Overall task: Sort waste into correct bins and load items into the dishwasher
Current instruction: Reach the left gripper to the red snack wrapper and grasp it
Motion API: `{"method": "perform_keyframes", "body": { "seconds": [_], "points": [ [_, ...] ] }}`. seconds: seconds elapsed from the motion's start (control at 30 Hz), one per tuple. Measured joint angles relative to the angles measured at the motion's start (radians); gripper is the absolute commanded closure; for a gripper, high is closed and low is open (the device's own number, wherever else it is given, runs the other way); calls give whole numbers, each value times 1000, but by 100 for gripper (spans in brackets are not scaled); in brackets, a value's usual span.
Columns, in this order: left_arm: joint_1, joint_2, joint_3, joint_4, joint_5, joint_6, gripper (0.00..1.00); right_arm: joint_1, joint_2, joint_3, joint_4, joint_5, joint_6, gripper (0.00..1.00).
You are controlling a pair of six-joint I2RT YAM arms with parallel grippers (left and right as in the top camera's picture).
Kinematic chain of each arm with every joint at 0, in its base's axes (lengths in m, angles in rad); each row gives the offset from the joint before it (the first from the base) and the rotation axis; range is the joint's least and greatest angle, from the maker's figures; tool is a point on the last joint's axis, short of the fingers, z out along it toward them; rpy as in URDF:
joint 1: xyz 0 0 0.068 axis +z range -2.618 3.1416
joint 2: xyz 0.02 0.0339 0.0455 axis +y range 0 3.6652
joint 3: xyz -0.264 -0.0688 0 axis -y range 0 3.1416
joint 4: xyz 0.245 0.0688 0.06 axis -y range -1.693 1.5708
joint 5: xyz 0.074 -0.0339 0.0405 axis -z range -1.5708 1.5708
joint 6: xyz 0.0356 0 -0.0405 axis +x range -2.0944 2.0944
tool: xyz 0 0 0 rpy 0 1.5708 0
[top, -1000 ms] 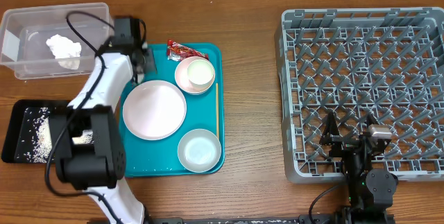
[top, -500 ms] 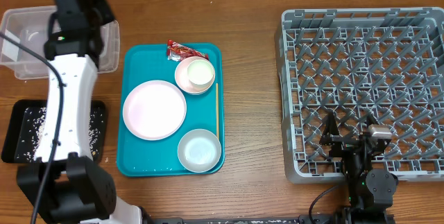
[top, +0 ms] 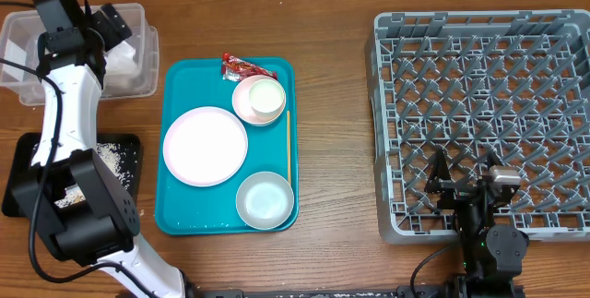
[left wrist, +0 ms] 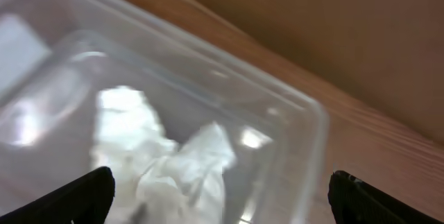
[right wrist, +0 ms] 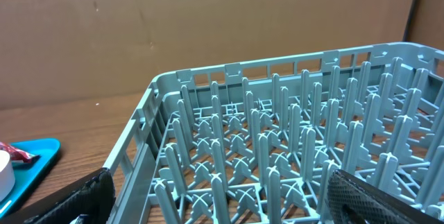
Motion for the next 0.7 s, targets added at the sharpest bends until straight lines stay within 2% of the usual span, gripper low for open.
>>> {"method": "perform_keyframes", "body": {
  "seconds": [0.17,0.23,0.37,0.53,0.7],
  "points": [
    [-1,-21,0,-40,347,-57,9,0,0,0,-1,0,0,0],
    [-10,-33,0,-42,505,-91,0,0,0,0,0,0,0,0],
    [-71,-51,0,-102,669,-127,0,0,0,0,0,0,0,0],
    [-208,-51,0,-163,713,-142,0,0,0,0,0,0,0,0],
    [-329,-51,0,-217,531,-283,0,0,0,0,0,0,0,0]
  ]
}}
